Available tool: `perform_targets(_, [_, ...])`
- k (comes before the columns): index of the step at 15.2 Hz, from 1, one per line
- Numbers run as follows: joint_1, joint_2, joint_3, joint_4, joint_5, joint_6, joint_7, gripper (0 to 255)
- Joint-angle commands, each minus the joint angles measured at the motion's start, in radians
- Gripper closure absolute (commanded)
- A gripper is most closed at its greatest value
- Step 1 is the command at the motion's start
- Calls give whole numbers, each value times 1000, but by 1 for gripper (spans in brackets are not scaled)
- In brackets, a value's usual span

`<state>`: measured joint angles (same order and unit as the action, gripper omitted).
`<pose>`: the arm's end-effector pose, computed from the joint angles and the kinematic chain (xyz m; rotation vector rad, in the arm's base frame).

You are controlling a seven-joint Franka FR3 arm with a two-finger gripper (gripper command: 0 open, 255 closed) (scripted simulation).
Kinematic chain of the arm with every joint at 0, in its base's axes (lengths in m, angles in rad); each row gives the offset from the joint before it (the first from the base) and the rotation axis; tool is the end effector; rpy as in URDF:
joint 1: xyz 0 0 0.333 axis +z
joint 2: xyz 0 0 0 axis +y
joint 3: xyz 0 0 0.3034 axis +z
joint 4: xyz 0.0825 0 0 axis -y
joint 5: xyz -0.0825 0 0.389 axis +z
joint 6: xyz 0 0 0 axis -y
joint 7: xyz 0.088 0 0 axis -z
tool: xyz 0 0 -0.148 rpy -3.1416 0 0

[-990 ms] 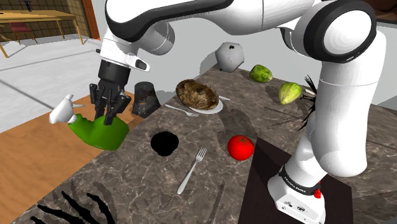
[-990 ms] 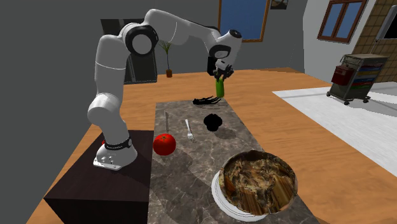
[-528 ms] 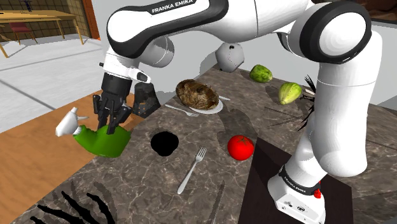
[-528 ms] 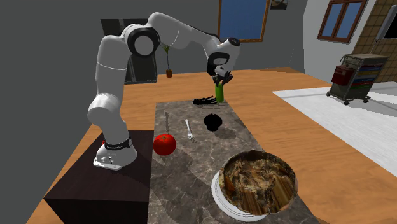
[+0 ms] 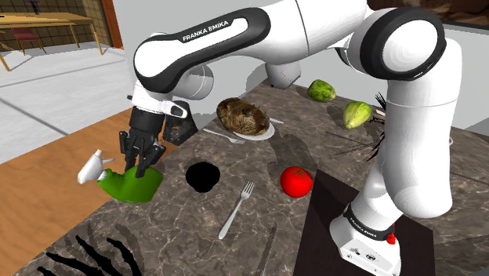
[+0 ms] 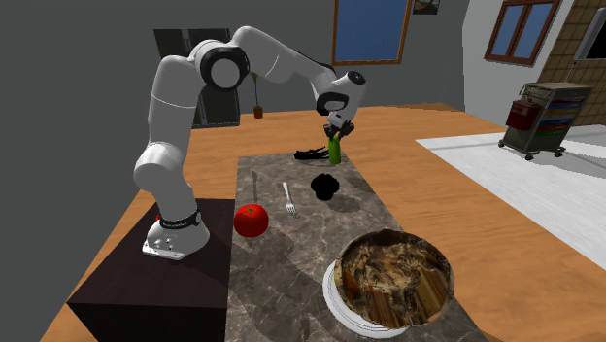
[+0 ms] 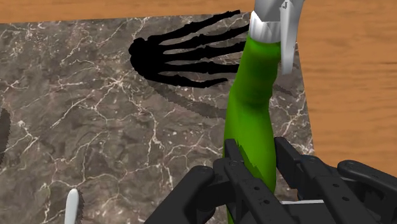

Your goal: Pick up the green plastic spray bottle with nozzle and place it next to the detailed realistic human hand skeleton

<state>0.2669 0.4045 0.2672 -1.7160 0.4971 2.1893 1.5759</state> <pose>0.5691 0.3602 0.3243 -2.1626 1.7229 0.5873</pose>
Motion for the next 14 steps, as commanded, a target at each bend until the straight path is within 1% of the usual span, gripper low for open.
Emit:
perform_targets(1, [1, 11, 1, -9, 3, 18, -10, 255])
perform_targets(10, [4, 70, 4, -41, 19, 101, -56, 255])
perform_targets(14, [4, 70, 4, -41, 19, 101, -56, 255])
